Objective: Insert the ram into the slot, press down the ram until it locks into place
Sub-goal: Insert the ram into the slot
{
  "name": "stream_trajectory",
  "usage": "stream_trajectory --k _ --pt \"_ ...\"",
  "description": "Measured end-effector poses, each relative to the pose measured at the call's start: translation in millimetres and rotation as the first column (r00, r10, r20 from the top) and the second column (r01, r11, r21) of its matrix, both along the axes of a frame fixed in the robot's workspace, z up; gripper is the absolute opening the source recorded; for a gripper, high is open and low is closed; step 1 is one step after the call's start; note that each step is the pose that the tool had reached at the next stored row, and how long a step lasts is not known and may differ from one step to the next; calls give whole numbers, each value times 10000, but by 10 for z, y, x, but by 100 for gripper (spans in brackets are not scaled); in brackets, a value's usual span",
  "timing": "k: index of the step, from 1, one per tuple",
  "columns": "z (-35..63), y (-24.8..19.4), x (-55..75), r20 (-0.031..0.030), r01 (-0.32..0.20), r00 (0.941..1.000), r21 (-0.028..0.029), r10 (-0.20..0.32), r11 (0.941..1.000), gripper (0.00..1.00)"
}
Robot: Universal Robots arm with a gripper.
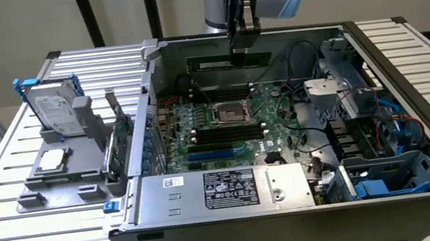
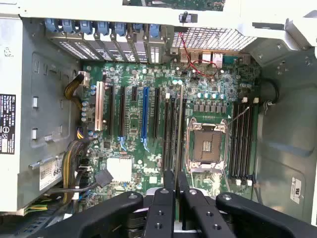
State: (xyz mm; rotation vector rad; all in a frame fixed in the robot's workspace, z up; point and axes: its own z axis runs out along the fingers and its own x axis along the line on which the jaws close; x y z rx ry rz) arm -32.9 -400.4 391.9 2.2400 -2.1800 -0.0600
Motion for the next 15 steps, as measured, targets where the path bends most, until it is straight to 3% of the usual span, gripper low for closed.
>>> stream_trajectory --k 15 --pt "45 0 0 0 0 10000 0 0 10000 13"
